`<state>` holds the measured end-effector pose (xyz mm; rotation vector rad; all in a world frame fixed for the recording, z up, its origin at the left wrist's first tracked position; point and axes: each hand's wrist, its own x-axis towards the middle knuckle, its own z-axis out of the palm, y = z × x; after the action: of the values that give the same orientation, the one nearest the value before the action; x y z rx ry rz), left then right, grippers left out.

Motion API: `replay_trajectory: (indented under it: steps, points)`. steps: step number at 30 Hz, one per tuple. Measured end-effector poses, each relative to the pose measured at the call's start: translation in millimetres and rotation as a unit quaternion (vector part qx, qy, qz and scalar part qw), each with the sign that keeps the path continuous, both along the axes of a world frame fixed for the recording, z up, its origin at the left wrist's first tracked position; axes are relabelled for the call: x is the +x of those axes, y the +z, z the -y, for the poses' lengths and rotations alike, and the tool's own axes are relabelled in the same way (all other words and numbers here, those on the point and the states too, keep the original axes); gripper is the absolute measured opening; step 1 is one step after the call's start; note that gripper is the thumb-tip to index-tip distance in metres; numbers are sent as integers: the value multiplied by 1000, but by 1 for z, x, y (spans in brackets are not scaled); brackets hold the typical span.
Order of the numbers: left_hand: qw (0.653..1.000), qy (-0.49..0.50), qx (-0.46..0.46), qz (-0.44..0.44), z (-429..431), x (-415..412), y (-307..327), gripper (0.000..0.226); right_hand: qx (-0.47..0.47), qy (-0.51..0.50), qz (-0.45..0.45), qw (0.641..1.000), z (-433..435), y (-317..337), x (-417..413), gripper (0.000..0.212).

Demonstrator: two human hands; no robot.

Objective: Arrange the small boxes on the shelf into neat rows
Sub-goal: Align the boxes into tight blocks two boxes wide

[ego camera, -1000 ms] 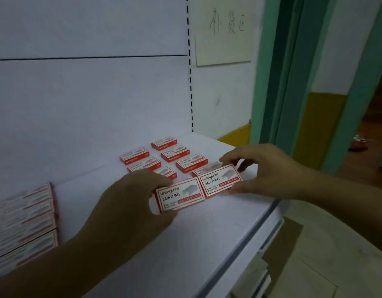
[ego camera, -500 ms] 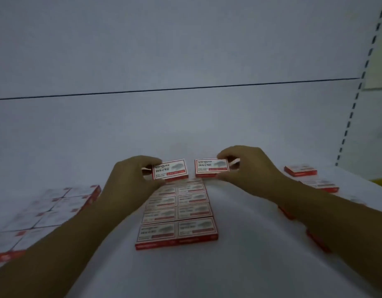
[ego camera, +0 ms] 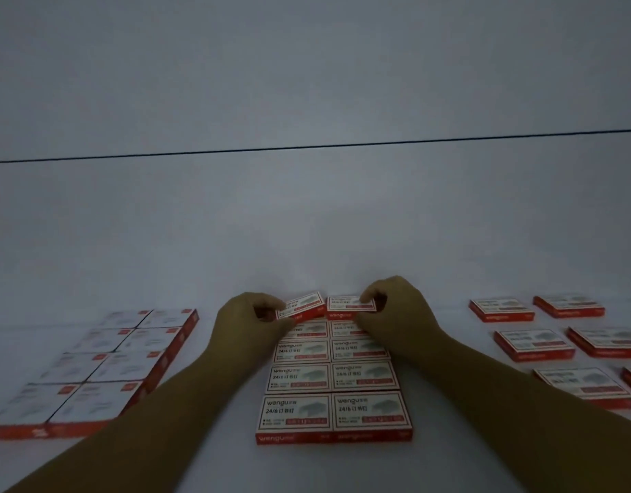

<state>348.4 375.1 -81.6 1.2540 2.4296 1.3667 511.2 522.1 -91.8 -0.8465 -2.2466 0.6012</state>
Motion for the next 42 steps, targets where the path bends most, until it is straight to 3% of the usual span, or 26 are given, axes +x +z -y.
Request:
replay_trajectory:
  steps: [5,21,26,29,32,36,38,42]
  points:
    - [999,8,-6,39,-5,-8,1,18,-4,2,-14,1000,-6,2,6,16]
    - [1000,-6,24,12,-9,-6,-2,17,33,5,7,999,0,0,4,15]
    - [999,-16,-23,26,-4,0,13,26,52,18,137,989,4,23,5,15]
    - [997,-17,-22,-72,0,19,30,37,105,64,227,966,8,48,29,35]
    - [977,-150,-31,-149,-7,76,56,25,102,105,264,953,3,74,90,43]
    - [908,-332,-101,-232,-26,169,67,20,37,30,233,971,-1,88,196,18]
    - [877,-385,-127,-256,-36,203,58,28,11,-16,257,966,-1,83,245,5]
    - [847,-404,-160,-307,-53,246,31,59,-55,-78,322,942,4,60,315,16]
